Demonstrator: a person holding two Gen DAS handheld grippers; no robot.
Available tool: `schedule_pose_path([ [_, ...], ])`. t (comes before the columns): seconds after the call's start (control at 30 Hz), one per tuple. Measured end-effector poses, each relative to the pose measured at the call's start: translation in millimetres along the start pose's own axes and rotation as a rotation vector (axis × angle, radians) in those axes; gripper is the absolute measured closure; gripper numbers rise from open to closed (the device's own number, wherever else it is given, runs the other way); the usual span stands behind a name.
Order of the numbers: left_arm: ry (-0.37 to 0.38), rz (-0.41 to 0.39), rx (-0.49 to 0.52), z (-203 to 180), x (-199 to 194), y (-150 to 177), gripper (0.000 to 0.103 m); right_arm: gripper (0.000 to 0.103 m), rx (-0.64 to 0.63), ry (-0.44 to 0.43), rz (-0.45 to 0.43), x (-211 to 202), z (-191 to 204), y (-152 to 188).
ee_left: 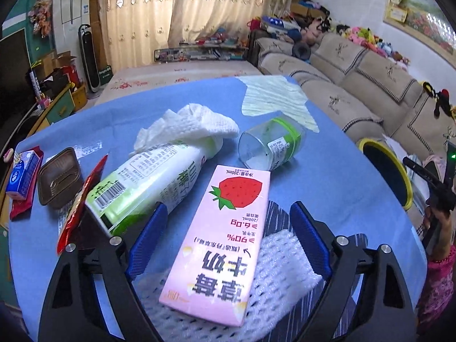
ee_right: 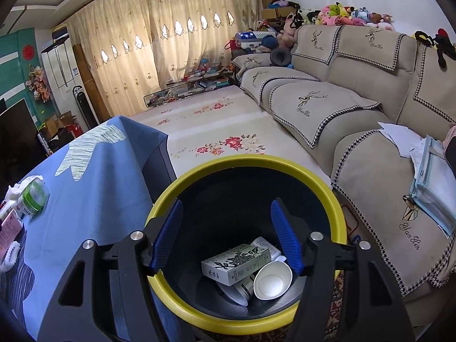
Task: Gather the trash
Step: 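Grasp the pink strawberry milk carton with the left gripper and lift it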
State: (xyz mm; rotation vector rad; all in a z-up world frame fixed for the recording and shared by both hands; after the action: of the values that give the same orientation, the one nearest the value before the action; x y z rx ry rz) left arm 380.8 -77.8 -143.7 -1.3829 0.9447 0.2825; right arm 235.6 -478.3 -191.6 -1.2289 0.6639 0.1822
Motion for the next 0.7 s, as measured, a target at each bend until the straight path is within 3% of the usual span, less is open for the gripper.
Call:
schedule_pose_path([
  [0.4, -0.014, 0.091, 0.005, -2, 31, 6, 0.040, 0.041, -0.001, -0.016, 0.013, 3, 2, 5],
  [0.53, -0.007, 0.082, -0.009, -1, 28, 5, 0.052, 0.041, 0.006, -0.018, 0.011, 1, 0, 5],
  [0.7, -0.026, 0.034, 0.013, -9, 9, 0, 0.052, 0.041, 0.016, -0.025, 0.007, -5, -2, 6],
])
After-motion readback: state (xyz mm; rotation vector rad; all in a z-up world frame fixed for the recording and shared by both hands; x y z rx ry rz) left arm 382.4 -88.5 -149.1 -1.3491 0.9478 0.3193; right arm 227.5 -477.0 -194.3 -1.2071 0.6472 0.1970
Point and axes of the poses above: each gripper's, at about its wrist camera, not at the fingertips, and x roughly the way its jaws point, z to its left, y to its underside, the point moved 3 cm from there along x, roughly the way its jaws point, and after that the axes turned 4 degrees about -z, right-handed, at the moved point
